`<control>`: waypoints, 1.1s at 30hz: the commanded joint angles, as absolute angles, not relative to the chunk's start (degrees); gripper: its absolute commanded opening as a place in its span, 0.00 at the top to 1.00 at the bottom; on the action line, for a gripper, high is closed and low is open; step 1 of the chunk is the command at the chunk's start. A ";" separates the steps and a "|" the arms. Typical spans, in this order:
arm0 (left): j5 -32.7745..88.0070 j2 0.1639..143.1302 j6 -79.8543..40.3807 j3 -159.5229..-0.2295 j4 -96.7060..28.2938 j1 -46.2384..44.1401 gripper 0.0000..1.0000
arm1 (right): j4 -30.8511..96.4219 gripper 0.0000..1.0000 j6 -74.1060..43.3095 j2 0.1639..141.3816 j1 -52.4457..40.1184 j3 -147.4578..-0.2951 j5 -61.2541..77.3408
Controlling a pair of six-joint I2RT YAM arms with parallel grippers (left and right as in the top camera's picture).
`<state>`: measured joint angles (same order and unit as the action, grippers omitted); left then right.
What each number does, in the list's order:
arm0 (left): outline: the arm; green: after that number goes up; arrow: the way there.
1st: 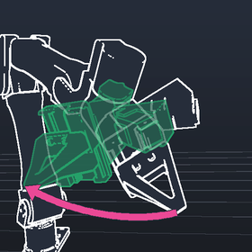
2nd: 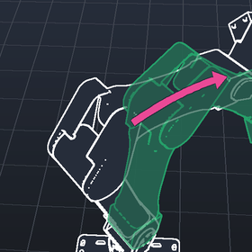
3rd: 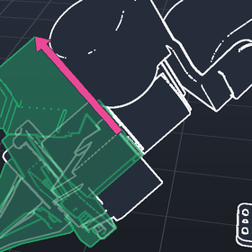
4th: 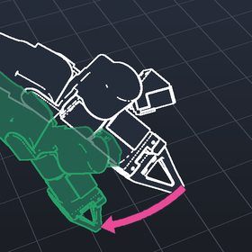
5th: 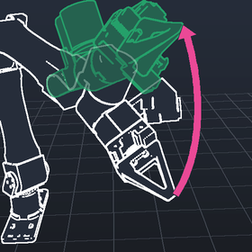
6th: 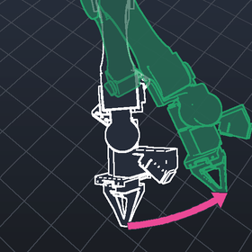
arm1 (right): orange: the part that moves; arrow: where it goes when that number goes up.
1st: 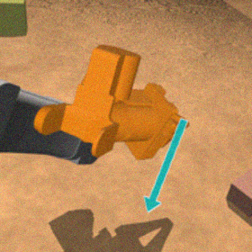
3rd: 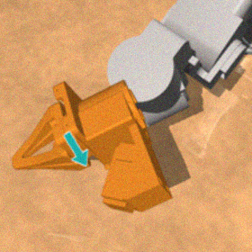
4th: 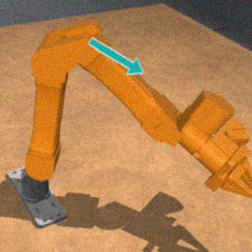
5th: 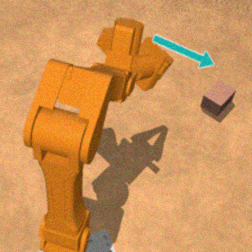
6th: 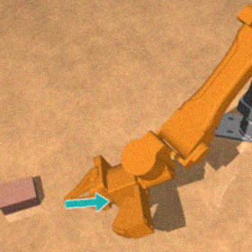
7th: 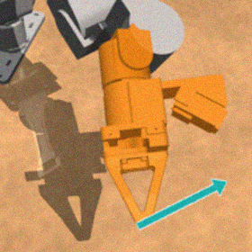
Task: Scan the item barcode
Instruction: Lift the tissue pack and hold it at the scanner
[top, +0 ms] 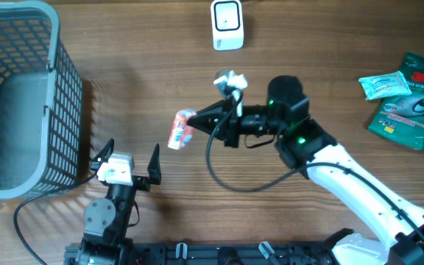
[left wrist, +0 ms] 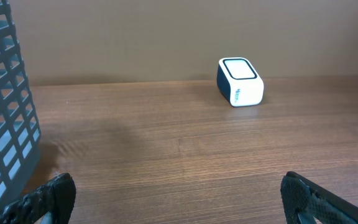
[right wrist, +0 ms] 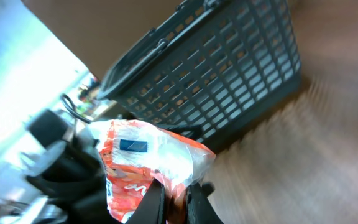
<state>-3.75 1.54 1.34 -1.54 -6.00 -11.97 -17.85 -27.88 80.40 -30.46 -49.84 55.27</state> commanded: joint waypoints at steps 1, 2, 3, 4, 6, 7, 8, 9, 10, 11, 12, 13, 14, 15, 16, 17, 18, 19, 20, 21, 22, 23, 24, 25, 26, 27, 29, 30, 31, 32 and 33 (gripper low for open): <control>-4.12 1.23 0.99 -1.32 -5.85 -12.12 0.00 | -13.21 0.96 -40.01 80.25 -25.50 -50.24 67.81; -4.12 1.23 0.99 -1.32 -5.85 -12.12 0.00 | -10.04 0.96 -39.42 80.25 -24.08 -50.22 68.27; -4.12 1.23 0.99 -1.32 -5.85 -12.12 0.00 | -6.98 0.96 -38.46 80.25 -22.61 -50.22 68.29; -4.12 1.23 0.99 -1.32 -5.85 -12.12 0.00 | -5.82 0.96 -37.30 80.25 -21.80 -50.22 68.55; -4.12 1.23 0.99 -1.32 -5.85 -12.12 0.00 | -5.21 0.96 -35.44 80.25 -21.58 -50.22 67.44; -4.12 1.23 0.99 -1.32 -5.85 -12.12 0.00 | -4.14 0.96 -32.82 80.25 -21.58 -50.22 63.90; -4.12 1.23 0.99 -1.32 -5.85 -12.12 0.00 | -2.72 0.95 -29.85 80.25 -21.56 -50.24 58.76; -4.12 1.23 0.99 -1.32 -5.85 -12.12 0.00 | -2.11 0.96 -28.80 80.25 -21.56 -50.24 53.08; -4.14 1.23 0.99 -1.32 -5.85 -12.12 0.00 | -2.26 0.95 -25.89 80.23 -21.56 -50.78 48.14; -4.12 1.23 0.99 -1.32 -5.85 -12.12 0.00 | -2.07 0.95 -23.00 80.23 -21.58 -52.10 40.03; -4.12 1.23 0.99 -1.32 -5.85 -12.12 0.00 | -1.10 0.95 -19.75 80.23 -21.58 -53.69 28.95; -4.12 1.23 0.99 -1.32 -5.85 -12.12 0.00 | 0.91 0.96 -15.90 80.25 -21.58 -55.40 16.71; -4.12 1.23 0.99 -1.32 -5.85 -12.12 0.00 | 2.15 0.95 -10.48 80.40 -21.74 -57.28 4.62; -4.12 1.23 0.99 -1.32 -5.85 -12.12 0.00 | 2.15 0.95 -5.69 80.75 -22.06 -59.11 -3.68; -4.12 1.23 0.99 -1.32 -5.85 -12.12 0.00 | 1.58 0.95 -2.02 81.38 -22.13 -60.84 -8.16; -4.12 1.23 0.99 -1.32 -5.85 -12.12 0.00 | 0.97 0.95 2.20 82.59 -22.13 -62.83 -10.63; -4.14 1.23 0.99 -1.32 -5.85 -12.12 0.00 | 0.67 0.95 4.89 84.23 -22.13 -64.82 -12.34; -4.12 1.23 0.99 -1.32 -5.85 -12.12 0.00 | 0.64 0.96 7.88 87.39 -22.13 -68.18 -14.04; -4.12 1.23 0.99 -1.32 -5.85 -12.12 0.00 | 0.67 0.95 10.20 90.32 -22.24 -71.02 -14.87; -4.12 1.23 0.99 -1.32 -5.85 -12.12 0.00 | 0.67 0.96 11.92 93.60 -22.46 -74.19 -16.21; -4.14 1.23 0.99 -1.32 -5.85 -12.12 0.00 | 0.67 0.95 14.68 98.56 -23.05 -79.02 -18.74; -4.12 1.23 0.99 -1.32 -5.85 -12.12 0.00 | 0.54 0.95 16.43 100.99 -23.42 -81.32 -19.94; -4.12 1.23 0.99 -1.32 -5.85 -12.12 0.00 | 0.54 0.96 20.12 105.25 -24.40 -85.43 -22.50; -4.12 1.23 0.99 -1.32 -5.85 -12.12 0.00 | 0.47 0.95 24.05 109.16 -25.45 -88.90 -25.41; -4.12 1.23 0.99 -1.32 -5.85 -12.12 0.00 | 0.27 0.96 28.34 113.23 -26.61 -92.33 -28.67; -4.12 1.23 0.99 -1.32 -5.85 -12.12 0.00 | -0.10 0.96 31.88 117.01 -27.59 -95.35 -31.51; -4.12 1.23 0.99 -1.32 -5.85 -12.12 0.00 | -3.66 0.96 37.78 122.85 -28.82 -98.50 -35.38; -4.12 1.23 0.99 -1.32 -5.85 -12.12 0.00 | -7.73 0.96 41.04 125.67 -29.56 -98.74 -36.69; -4.12 1.23 0.99 -1.32 -5.85 -12.12 0.00 | -10.70 0.96 42.54 127.59 -30.00 -98.74 -37.93; -4.14 1.23 0.99 -1.32 -5.85 -12.12 0.00 | -14.26 0.96 44.62 130.41 -30.04 -98.76 -39.64; -4.12 1.23 0.99 -1.32 -5.85 -12.12 0.00 | -15.88 0.96 45.82 131.81 -30.04 -98.76 -40.97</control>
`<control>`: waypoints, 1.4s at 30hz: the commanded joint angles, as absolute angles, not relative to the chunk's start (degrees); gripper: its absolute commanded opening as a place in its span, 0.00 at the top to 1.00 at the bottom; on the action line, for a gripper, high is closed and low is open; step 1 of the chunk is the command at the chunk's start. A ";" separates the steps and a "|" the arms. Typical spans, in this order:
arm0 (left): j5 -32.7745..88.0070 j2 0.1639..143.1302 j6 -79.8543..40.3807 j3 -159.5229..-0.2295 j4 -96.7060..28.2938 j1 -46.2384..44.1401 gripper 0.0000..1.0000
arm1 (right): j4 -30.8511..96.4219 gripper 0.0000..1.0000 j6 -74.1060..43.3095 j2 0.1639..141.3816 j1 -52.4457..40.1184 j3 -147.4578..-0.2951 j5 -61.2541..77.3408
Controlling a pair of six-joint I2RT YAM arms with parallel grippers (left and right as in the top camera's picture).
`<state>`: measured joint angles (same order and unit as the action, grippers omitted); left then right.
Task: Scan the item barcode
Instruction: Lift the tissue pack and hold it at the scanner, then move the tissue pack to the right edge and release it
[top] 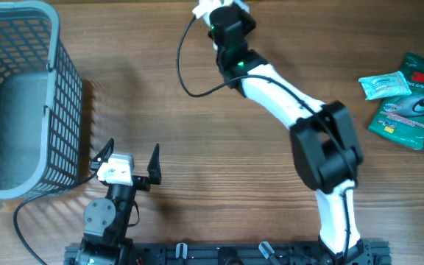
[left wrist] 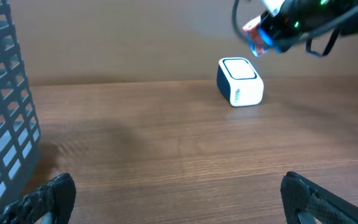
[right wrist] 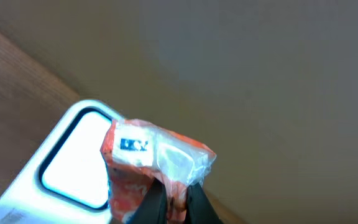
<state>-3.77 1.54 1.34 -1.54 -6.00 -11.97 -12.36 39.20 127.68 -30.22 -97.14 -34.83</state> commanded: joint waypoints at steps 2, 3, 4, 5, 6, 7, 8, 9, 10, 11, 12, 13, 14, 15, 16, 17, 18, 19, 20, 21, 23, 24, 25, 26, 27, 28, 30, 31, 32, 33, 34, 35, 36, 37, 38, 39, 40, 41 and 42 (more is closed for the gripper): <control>-4.12 1.23 0.99 -1.32 -5.85 -12.12 0.00 | -18.22 0.96 48.99 134.63 -30.06 -98.78 -42.41; -4.12 1.23 0.99 -1.32 -5.85 -12.12 0.00 | -19.27 0.96 50.54 135.50 -30.11 -98.78 -42.68; -4.12 1.23 0.99 -1.32 -5.85 -12.12 0.00 | -19.70 0.96 51.88 136.09 -30.15 -98.78 -42.85; -4.14 1.23 0.99 -1.32 -5.85 -12.12 0.00 | -19.86 0.96 52.49 136.55 -30.22 -98.78 -42.89; -4.12 1.23 0.99 -1.32 -5.85 -12.12 0.00 | -19.70 0.96 52.25 136.57 -30.28 -98.78 -42.87; -4.12 1.23 0.99 -1.32 -5.85 -12.10 0.00 | -20.56 0.96 52.27 136.57 -30.39 -98.80 -43.72; -4.12 1.23 0.99 -1.32 -5.85 -12.12 0.00 | -22.39 0.96 52.53 136.57 -30.61 -98.80 -46.41; -4.14 1.23 0.99 -1.32 -5.85 -12.12 0.00 | -22.59 0.96 52.53 136.51 -30.79 -99.00 -48.66; -4.12 1.23 0.99 -1.32 -5.85 -12.12 0.00 | -22.46 0.96 52.51 136.51 -30.81 -99.48 -51.79; -4.14 1.23 0.99 -1.32 -5.85 -12.12 0.00 | -22.13 0.96 52.56 136.51 -30.20 -99.66 -55.75; -4.12 1.23 0.99 -1.32 -5.85 -12.12 0.00 | -20.82 0.96 52.49 136.51 -29.23 -99.66 -58.87; -4.12 1.23 0.99 -1.32 -5.85 -12.12 0.00 | -18.41 0.96 52.21 136.51 -27.81 -99.66 -62.04; -4.12 1.23 0.99 -1.32 -5.85 -12.12 0.00 | -14.13 0.96 49.63 136.51 -24.99 -99.63 -66.98; -4.12 1.23 0.99 -1.32 -5.85 -12.12 0.00 | -10.57 0.96 45.67 136.51 -21.52 -99.63 -71.77; -4.12 1.23 0.99 -1.32 -5.85 -12.12 0.00 | -7.05 0.96 41.71 136.51 -18.39 -99.63 -75.24; -4.12 1.23 0.99 -1.32 -5.85 -12.12 0.00 | -3.14 0.96 38.02 136.51 -15.86 -99.63 -77.19; -4.14 1.23 0.99 -1.32 -5.85 -12.12 0.00 | 2.87 0.96 32.97 136.51 -12.56 -99.63 -78.24; -4.12 1.23 0.99 -1.32 -5.85 -12.12 0.00 | 10.28 0.96 26.94 136.51 -9.67 -99.63 -77.38; -4.12 1.23 0.99 -1.32 -5.85 -12.12 0.00 | 18.83 0.96 20.25 136.51 -7.16 -99.63 -73.49; -4.12 1.23 0.99 -1.32 -5.85 -12.12 0.00 | 26.85 0.96 14.17 136.51 -5.13 -99.63 -67.64; -4.12 1.23 0.99 -1.32 -5.85 -12.12 0.00 | 37.04 0.96 0.93 136.51 -0.21 -99.63 -54.19; -4.12 1.23 0.99 -1.32 -5.85 -12.12 0.00 | 39.51 0.96 -3.75 136.22 2.13 -99.66 -48.49; -4.12 1.23 0.99 -1.32 -5.85 -12.12 0.00 | 40.36 0.96 -5.10 135.98 3.20 -99.66 -45.19; -4.14 1.23 0.99 -1.32 -5.85 -12.12 0.00 | 41.43 0.65 -5.63 135.06 4.49 -99.77 -39.70; -4.12 1.23 0.99 -1.32 -5.85 -12.12 0.00 | 42.37 0.31 -6.44 133.34 5.48 -100.09 -35.33; -4.12 1.23 0.99 -1.32 -5.85 -12.12 0.00 | 43.20 0.00 -7.07 131.66 5.85 -100.68 -32.53; -4.14 1.23 0.99 -1.32 -5.85 -12.12 0.00 | 46.11 0.00 -11.49 124.20 6.02 -103.22 -26.22; -4.12 1.23 0.99 -1.32 -5.85 -12.12 0.00 | 47.07 0.00 -13.54 119.98 6.02 -104.18 -21.61; -4.12 1.23 0.99 -1.32 -5.85 -12.12 0.00 | 47.46 0.00 -14.50 113.73 6.02 -104.47 -13.67; -4.14 1.23 0.99 -1.32 -5.85 -12.12 0.00 | 47.59 0.00 -14.59 108.51 6.02 -104.47 -7.22; -4.12 1.23 0.99 -1.32 -5.85 -12.12 0.00 | 48.36 0.00 -14.59 101.65 6.02 -104.47 -0.01; -4.14 1.23 0.99 -1.32 -5.85 -12.12 0.00 | 49.06 0.00 -14.61 96.68 6.02 -104.47 4.05; -4.12 1.23 0.99 -1.32 -5.85 -12.12 0.00 | 49.67 0.00 -15.29 90.54 6.02 -104.47 8.36; -4.12 1.23 0.99 -1.32 -5.85 -12.12 0.00 | 50.26 0.00 -15.25 85.41 6.02 -104.47 10.50; -4.12 1.23 0.99 -1.32 -5.85 -12.12 0.00 | 51.35 0.00 -15.18 80.90 6.02 -104.47 10.90; -4.12 1.23 0.99 -1.32 -5.85 -12.12 0.00 | 53.63 0.00 -15.18 74.96 6.02 -104.47 10.81; -4.12 1.23 0.99 -1.32 -5.85 -12.12 0.00 | 55.13 0.00 -15.11 70.48 6.02 -104.47 10.76; -4.12 1.23 0.99 -1.32 -5.85 -12.12 0.00 | 56.99 0.00 -15.00 66.22 6.02 -104.47 10.33; -4.12 1.23 0.99 -1.32 -5.85 -12.12 0.00 | 59.13 0.00 -15.07 62.74 6.02 -104.47 10.39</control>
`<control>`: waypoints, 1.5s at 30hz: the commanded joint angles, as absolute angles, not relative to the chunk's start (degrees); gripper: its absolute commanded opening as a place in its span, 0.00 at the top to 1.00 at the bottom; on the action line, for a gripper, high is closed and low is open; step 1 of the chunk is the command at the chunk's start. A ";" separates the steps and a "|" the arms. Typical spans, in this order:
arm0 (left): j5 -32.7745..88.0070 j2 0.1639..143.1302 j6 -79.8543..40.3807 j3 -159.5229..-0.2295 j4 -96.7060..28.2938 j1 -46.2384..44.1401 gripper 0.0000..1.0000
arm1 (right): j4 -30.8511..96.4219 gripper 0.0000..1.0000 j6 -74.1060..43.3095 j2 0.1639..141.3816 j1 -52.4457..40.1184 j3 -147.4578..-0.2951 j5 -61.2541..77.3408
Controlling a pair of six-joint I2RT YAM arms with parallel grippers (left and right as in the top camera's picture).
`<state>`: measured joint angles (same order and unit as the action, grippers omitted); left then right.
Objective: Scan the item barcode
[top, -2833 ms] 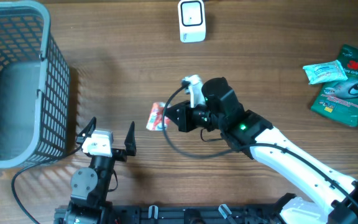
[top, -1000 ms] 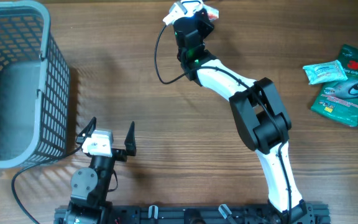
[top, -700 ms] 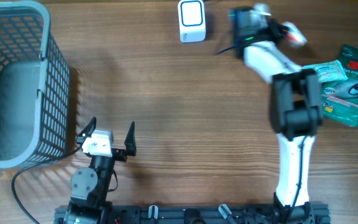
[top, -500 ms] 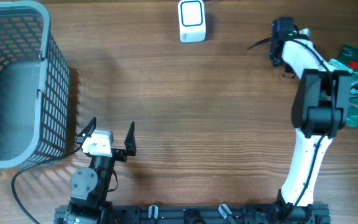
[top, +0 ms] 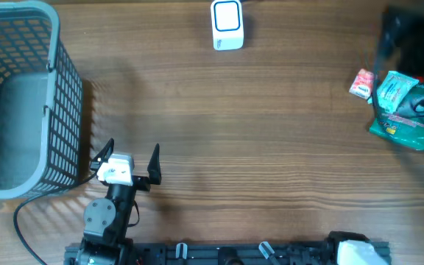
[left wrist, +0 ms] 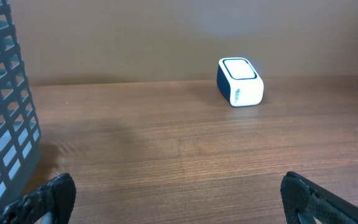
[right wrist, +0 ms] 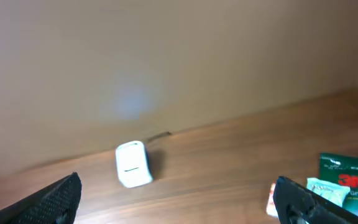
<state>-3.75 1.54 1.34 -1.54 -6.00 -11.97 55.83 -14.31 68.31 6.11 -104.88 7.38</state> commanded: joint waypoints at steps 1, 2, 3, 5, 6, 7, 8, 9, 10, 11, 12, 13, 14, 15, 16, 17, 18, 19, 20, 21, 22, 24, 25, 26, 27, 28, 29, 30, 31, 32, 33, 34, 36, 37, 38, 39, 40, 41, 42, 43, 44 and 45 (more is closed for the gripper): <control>-4.12 1.23 0.99 -1.32 -5.85 -12.12 0.00 | 61.28 0.00 -15.09 59.00 6.02 -104.47 10.39; -4.12 1.23 0.99 -1.32 -5.85 -12.12 0.00 | 63.18 0.00 -15.09 55.20 6.02 -104.47 10.39; -4.12 1.23 0.99 -1.32 -5.85 -12.12 0.00 | 64.58 0.00 -15.11 52.29 6.02 -104.47 10.39; -4.12 1.23 0.99 -1.32 -5.85 -12.12 0.00 | 67.83 0.00 -15.09 46.59 6.02 -104.47 10.39; -4.12 1.23 0.99 -1.32 -5.85 -12.12 0.00 | 69.47 0.00 -15.11 44.51 6.02 -104.47 10.39; -4.12 1.23 0.99 -1.32 -5.85 -12.12 0.00 | 72.66 0.00 -15.09 41.85 6.02 -104.47 10.39; -4.12 1.23 0.99 -1.32 -5.85 -12.12 0.00 | 75.18 0.00 -15.11 40.51 6.02 -104.47 10.39; -4.12 1.23 0.99 -1.32 -5.85 -12.12 0.00 | 78.28 0.00 -15.09 39.55 6.02 -104.47 10.39; -4.12 1.23 0.99 -1.32 -5.85 -12.12 0.00 | 84.18 0.00 -15.14 38.70 6.02 -104.47 10.41; -4.12 1.23 0.99 -1.32 -5.85 -12.12 0.00 | 89.54 0.00 -14.94 38.61 6.02 -104.47 10.17; -4.12 1.23 0.99 -1.32 -5.85 -12.12 0.00 | 92.23 0.00 -14.98 38.61 6.02 -104.36 8.75; -4.12 1.23 0.99 -1.32 -5.85 -12.12 0.00 | 91.50 0.00 -15.05 38.52 6.02 -103.72 5.93; -4.12 1.23 0.99 -1.32 -5.85 -12.12 0.00 | 91.92 0.00 -15.03 38.63 6.02 -103.31 5.61; -4.12 1.23 0.99 -1.32 -5.85 -12.12 0.00 | 92.12 0.00 -15.03 38.59 6.02 -102.89 5.58; -4.12 1.23 0.99 -1.32 -5.85 -12.12 0.00 | 92.09 0.00 -15.05 38.61 5.89 -102.87 5.61; -4.12 1.23 0.99 -1.32 -5.85 -12.12 0.00 | 92.09 0.00 -14.98 38.61 5.74 -102.72 5.56; -4.12 1.23 0.99 -1.32 -5.85 -12.12 0.00 | 92.01 0.00 -14.94 38.37 5.74 -102.65 5.45; -4.12 1.23 0.99 -1.32 -5.85 -12.12 0.00 | 91.48 0.00 -15.03 37.80 5.74 -102.41 5.15; -4.14 1.23 0.99 -1.32 -5.85 -12.12 0.00 | 89.03 0.00 -15.00 36.29 5.74 -101.47 5.15; -4.12 1.23 0.99 -1.32 -5.85 -12.10 0.00 | 84.84 0.00 -14.98 33.71 5.74 -99.09 5.15; -4.12 1.23 0.99 -1.32 -5.85 -12.12 0.00 | 82.17 0.00 -15.00 31.88 5.74 -96.99 5.15; -4.12 1.23 0.99 -1.32 -5.85 -12.12 0.00 | 76.07 0.00 -15.03 26.04 5.74 -90.59 5.17; -4.12 1.23 0.99 -1.32 -5.85 -12.12 0.00 | 70.89 0.00 -15.94 20.80 5.72 -83.79 5.19; -4.12 1.23 0.99 -1.32 -5.85 -12.12 0.00 | 67.40 0.00 -17.12 17.43 5.61 -78.96 5.17; -4.14 1.23 0.99 -1.32 -5.85 -12.12 0.00 | 63.26 0.00 -18.57 14.06 5.48 -73.45 5.15; -4.12 1.23 0.99 -1.32 -5.85 -12.12 0.00 | 59.53 0.00 -19.22 11.16 5.15 -68.77 5.15; -4.12 1.23 0.99 -1.32 -5.85 -12.12 0.00 | 50.33 0.00 -20.12 6.42 3.84 -58.76 5.17; -4.12 1.23 0.99 -1.32 -5.85 -12.12 0.00 | 46.46 0.00 -21.21 5.02 3.31 -54.72 5.13; -4.12 1.23 0.99 -1.32 -5.85 -12.12 0.00 | 41.58 0.00 -22.76 3.77 2.85 -50.22 5.15; -4.12 1.23 0.99 -1.32 -5.85 -12.12 0.00 | 36.32 0.00 -25.80 2.50 2.28 -44.58 5.15; -4.14 1.23 0.99 -1.32 -5.85 -12.12 0.00 | 32.75 0.00 -28.01 1.96 1.91 -41.21 5.13; -4.12 1.23 0.99 -1.32 -5.85 -12.12 0.00 | 28.23 0.00 -30.79 1.32 1.34 -36.36 5.02; -4.12 1.23 0.99 -1.32 -5.85 -12.12 0.00 | 21.17 0.00 -39.51 0.16 -0.01 -27.88 2.09; -4.14 1.23 0.99 -1.32 -5.85 -12.12 0.00 | 19.70 0.00 -44.42 0.21 -0.36 -25.36 -0.49; -4.12 1.23 0.99 -1.32 -5.85 -12.12 0.00 | 19.44 0.00 -55.33 0.21 -0.78 -22.15 -5.61; -4.12 1.23 0.99 -1.32 -5.85 -12.12 0.00 | 20.29 0.00 -66.41 0.21 -0.80 -19.73 -9.39; -4.12 1.23 0.99 -1.32 -5.85 -12.12 0.00 | 21.91 0.00 -75.44 0.21 -0.80 -17.93 -11.07; -4.14 1.23 0.99 -1.32 -5.85 -12.12 0.00 | 25.08 0.00 -87.46 0.21 -0.80 -15.97 -11.86; -4.12 1.23 0.99 -1.32 -5.85 -12.12 0.00 | 29.19 0.00 -97.84 0.21 -0.80 -14.44 -12.05; -4.14 1.23 0.99 -1.32 -5.85 -12.12 0.00 | 32.64 0.00 -105.80 0.21 -0.80 -13.32 -11.99; -4.12 1.23 0.99 -1.32 -5.85 -12.12 0.00 | 35.29 0.00 -112.01 0.19 -0.80 -11.90 -11.57; -4.12 1.23 0.99 -1.32 -5.85 -12.12 0.00 | 35.48 0.00 -113.58 0.19 -0.80 -10.66 -11.57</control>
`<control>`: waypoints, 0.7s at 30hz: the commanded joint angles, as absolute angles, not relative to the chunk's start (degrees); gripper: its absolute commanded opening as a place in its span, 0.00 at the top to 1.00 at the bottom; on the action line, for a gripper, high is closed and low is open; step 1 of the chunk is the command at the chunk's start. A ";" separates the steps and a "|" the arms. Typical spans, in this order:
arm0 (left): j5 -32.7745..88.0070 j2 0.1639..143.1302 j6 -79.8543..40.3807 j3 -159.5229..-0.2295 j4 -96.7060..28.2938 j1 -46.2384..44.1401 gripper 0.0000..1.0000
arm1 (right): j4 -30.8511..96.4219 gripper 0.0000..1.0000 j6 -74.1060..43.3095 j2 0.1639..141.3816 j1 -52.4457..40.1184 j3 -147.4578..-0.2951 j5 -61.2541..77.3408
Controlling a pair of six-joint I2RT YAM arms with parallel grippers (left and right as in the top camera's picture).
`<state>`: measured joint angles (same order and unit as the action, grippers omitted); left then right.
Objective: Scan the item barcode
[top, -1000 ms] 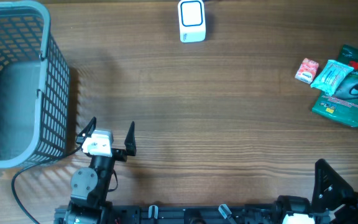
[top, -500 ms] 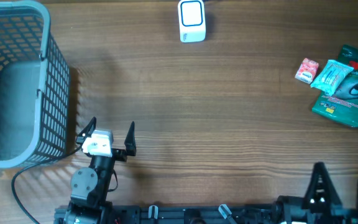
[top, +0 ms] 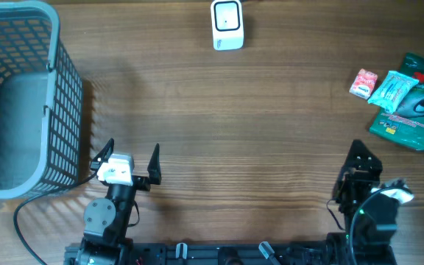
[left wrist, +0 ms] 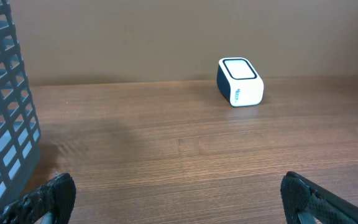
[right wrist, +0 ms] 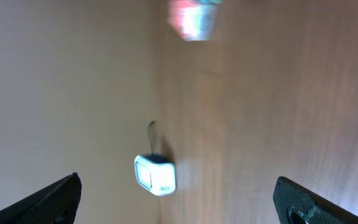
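Observation:
The white barcode scanner [top: 227,24] stands at the far edge of the table; it also shows as scanner [left wrist: 240,81] and, sideways, as scanner [right wrist: 155,175]. A small red snack packet [top: 364,82] lies at the right, touching the teal packet. It is a blur in the right wrist view, packet [right wrist: 194,15]. My right gripper [top: 358,165] sits low at the front right, open and empty, as does my right gripper [right wrist: 179,205]. My left gripper [top: 127,163] rests at the front left, open with nothing in it, like my left gripper [left wrist: 179,199].
A grey mesh basket [top: 20,96] fills the left side and shows as basket [left wrist: 5,106] beside my left fingers. A teal packet [top: 389,88] and a green 3M pack [top: 414,103] lie at the right edge.
My right arm was over the packets at the far right. It now sits at the front right edge, its camera rolled sideways. The red packet stays where it lay. The left arm is still.
My right gripper was shut on the red packet over the middle of the table. Then it held the packet right above the scanner. Then the packet lay beside the teal packet with the gripper open. Now the arm is back at the front.

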<state>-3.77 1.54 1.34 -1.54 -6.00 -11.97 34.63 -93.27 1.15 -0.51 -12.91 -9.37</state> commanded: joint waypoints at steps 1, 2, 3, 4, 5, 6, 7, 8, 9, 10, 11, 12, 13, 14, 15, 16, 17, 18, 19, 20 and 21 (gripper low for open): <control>-4.12 1.23 0.99 -1.32 -5.85 -12.12 0.00 | 33.36 0.00 -113.21 0.19 -0.80 -9.26 -11.57; -4.12 1.23 0.99 -1.32 -5.85 -12.12 0.00 | 32.97 0.00 -112.71 0.19 -0.80 -9.32 -12.10; -4.14 1.23 0.99 -1.32 -5.85 -12.12 0.00 | 30.61 0.00 -110.63 0.19 -0.80 -9.28 -12.82; -4.14 1.23 0.99 -1.32 -5.85 -12.12 0.00 | 24.45 0.00 -103.63 0.19 -0.82 -8.75 -14.37; -4.12 1.23 0.99 -1.32 -5.85 -12.12 0.00 | 16.12 0.00 -94.19 0.19 -0.82 -7.84 -15.27; -4.12 1.23 0.99 -1.32 -5.85 -12.12 0.00 | 9.15 0.00 -84.14 0.19 -0.82 -6.87 -15.20; -4.12 1.23 0.99 -1.32 -5.85 -12.12 0.00 | 6.33 0.00 -78.35 0.19 -0.82 -6.35 -15.03; -4.12 1.23 0.99 -1.32 -5.85 -12.12 0.00 | 4.60 0.00 -71.46 0.19 -0.97 -5.65 -15.00; -4.14 1.23 0.99 -1.32 -5.85 -12.12 0.00 | 4.58 0.00 -65.69 0.19 -1.13 -4.27 -15.27; -4.14 1.23 0.99 -1.32 -5.85 -12.12 0.00 | 4.51 0.00 -63.48 0.19 -1.10 -3.14 -15.49; -4.12 1.23 0.99 -1.32 -5.85 -12.12 0.00 | 2.70 0.00 -56.73 0.19 -1.13 -2.26 -15.33; -4.12 1.23 0.99 -1.32 -5.85 -12.12 0.00 | 2.00 0.00 -51.42 0.16 -1.13 -2.04 -15.00; -4.12 1.23 0.99 -1.32 -5.85 -12.12 0.00 | 1.93 0.00 -47.66 0.16 -1.13 -1.83 -14.94; -4.12 1.23 0.99 -1.32 -5.85 -12.12 0.00 | 1.93 0.00 -37.74 0.16 -1.13 -1.80 -14.44; -4.12 1.23 0.99 -1.32 -5.85 -12.12 0.00 | 1.96 0.00 -32.21 0.16 -1.13 -1.80 -14.04; -4.12 1.23 0.99 -1.32 -5.85 -12.12 0.00 | 1.91 0.00 -26.17 0.16 -1.13 -1.80 -14.11; -4.12 1.23 0.99 -1.32 -5.85 -12.12 0.00 | 1.91 0.01 -23.55 0.16 -1.13 -1.80 -14.41; -4.12 1.23 0.99 -1.32 -5.85 -12.12 0.00 | 1.89 0.00 -19.79 0.16 -1.13 -1.80 -14.96; -4.12 1.23 0.99 -1.32 -5.85 -12.12 0.00 | 1.91 0.00 -14.26 0.16 -1.13 -1.80 -15.25; -4.12 1.23 0.99 -1.32 -5.85 -12.12 0.00 | 1.91 0.00 -7.11 0.16 -1.13 -1.80 -15.18; -4.12 1.23 0.99 -1.32 -5.85 -12.12 0.00 | 1.89 0.00 -4.21 0.16 -1.13 -1.80 -14.96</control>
